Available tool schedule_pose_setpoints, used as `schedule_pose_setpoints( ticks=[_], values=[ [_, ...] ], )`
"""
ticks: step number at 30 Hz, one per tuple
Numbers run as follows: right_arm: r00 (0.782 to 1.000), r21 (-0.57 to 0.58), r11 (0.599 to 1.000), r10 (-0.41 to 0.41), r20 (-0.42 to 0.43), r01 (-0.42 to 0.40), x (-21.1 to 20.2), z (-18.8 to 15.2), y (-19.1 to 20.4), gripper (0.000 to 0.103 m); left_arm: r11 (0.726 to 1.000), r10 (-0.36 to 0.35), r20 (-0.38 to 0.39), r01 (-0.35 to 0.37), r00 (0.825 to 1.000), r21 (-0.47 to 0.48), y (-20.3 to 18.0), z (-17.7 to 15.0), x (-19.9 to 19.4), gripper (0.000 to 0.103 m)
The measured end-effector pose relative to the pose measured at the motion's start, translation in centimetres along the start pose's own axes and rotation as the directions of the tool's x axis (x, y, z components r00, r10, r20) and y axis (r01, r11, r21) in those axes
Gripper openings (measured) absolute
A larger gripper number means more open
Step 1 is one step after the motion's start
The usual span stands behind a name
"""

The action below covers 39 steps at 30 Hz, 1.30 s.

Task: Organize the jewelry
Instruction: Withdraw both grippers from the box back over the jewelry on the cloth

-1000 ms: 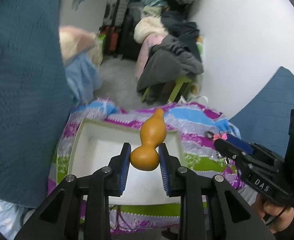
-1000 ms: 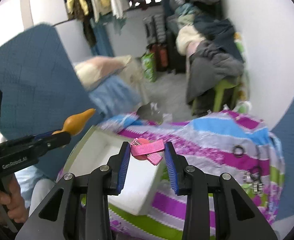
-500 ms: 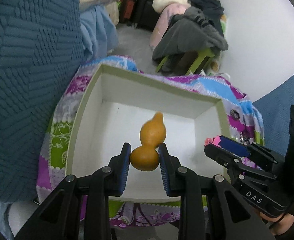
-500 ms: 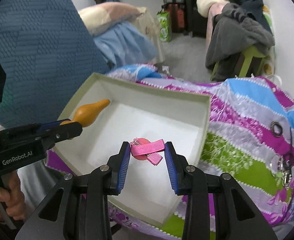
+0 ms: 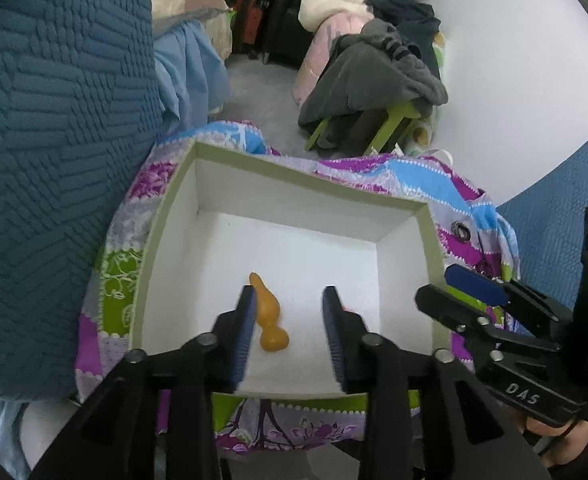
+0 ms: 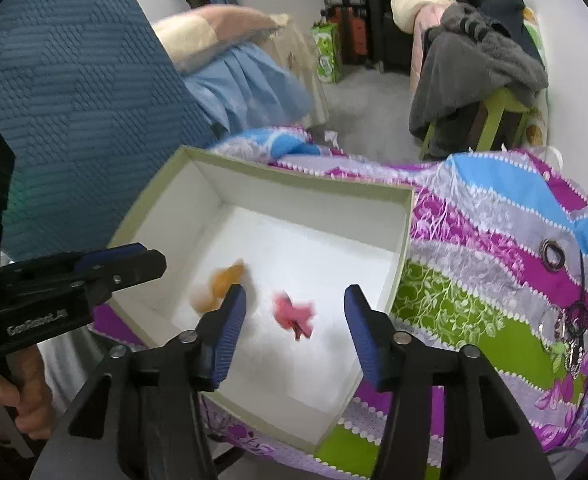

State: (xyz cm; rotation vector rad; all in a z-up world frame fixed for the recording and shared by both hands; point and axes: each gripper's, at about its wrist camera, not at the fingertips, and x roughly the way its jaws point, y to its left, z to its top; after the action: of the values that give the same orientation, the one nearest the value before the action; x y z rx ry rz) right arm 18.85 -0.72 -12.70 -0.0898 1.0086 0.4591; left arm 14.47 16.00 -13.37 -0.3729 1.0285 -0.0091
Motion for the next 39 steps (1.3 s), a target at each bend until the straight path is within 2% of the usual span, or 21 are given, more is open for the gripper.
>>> schedule_pose_setpoints(
  ticks=[7,11,16,18,20,22,27,28,29,31,35,39],
  values=[
    [0.993,-0.016,1.000,0.008,0.119,-0.006,-5.2,1.2,0.7,0.049,1.000,-0.016,0.131,0.015,0.991,0.015,-1.7,0.5,-6.4,0.036],
    [0.980,-0.025,1.000,0.004,0.197,0.000,-9.2,1.8,1.1,0.049,0.999,-0.015,0.175,0.009,0.985,0.034,-3.2,0.8,-9.3,0.037],
    [0.967,-0.031,0.999,-0.005,0.254,0.014,-12.9,2.0,1.3,0.049,0.998,-0.035,0.235,0.020,0.971,0.065,-5.6,0.6,-12.7,0.037],
    [0.961,-0.033,0.999,-0.002,0.278,0.011,-14.3,1.9,1.2,0.050,0.997,-0.040,0.261,0.020,0.964,0.077,-6.7,0.5,-14.1,0.045],
    [0.955,-0.027,1.000,-0.002,0.298,0.011,-15.4,1.9,1.0,0.050,0.996,-0.048,0.303,0.022,0.952,0.088,-7.9,0.4,-15.6,0.067],
    [0.948,-0.019,1.000,-0.003,0.317,0.010,-16.7,2.0,0.7,0.050,0.995,-0.057,0.336,0.024,0.940,0.102,-8.9,0.4,-16.9,0.073],
    [0.937,-0.020,0.999,-0.017,0.348,0.026,-19.4,2.0,0.0,0.050,0.994,-0.058,0.357,0.021,0.932,0.106,-10.8,0.6,-18.6,0.073],
    [0.934,-0.019,0.999,-0.020,0.356,0.028,-20.0,2.0,-0.1,0.050,0.994,-0.059,0.364,0.021,0.930,0.107,-11.1,0.5,-19.0,0.075],
    [0.930,-0.017,0.999,-0.026,0.367,0.035,-20.7,2.0,-0.3,0.050,0.994,-0.052,0.370,0.014,0.928,0.105,-11.6,0.5,-19.3,0.083],
    [0.923,-0.016,0.999,-0.036,0.384,0.045,-21.7,1.8,-0.6,0.050,0.995,-0.048,0.386,0.010,0.921,0.100,-12.1,0.4,-19.8,0.087],
    [0.907,-0.005,0.998,-0.060,0.418,0.068,-23.5,1.5,-1.3,0.050,0.995,-0.061,0.391,0.027,0.918,0.092,-13.2,0.2,-20.3,0.087],
    [0.895,0.009,0.996,-0.086,0.438,0.091,-24.8,0.5,-2.0,0.050,0.993,-0.052,0.399,0.004,0.916,0.119,-14.9,-0.3,-20.2,0.087]
  ],
)
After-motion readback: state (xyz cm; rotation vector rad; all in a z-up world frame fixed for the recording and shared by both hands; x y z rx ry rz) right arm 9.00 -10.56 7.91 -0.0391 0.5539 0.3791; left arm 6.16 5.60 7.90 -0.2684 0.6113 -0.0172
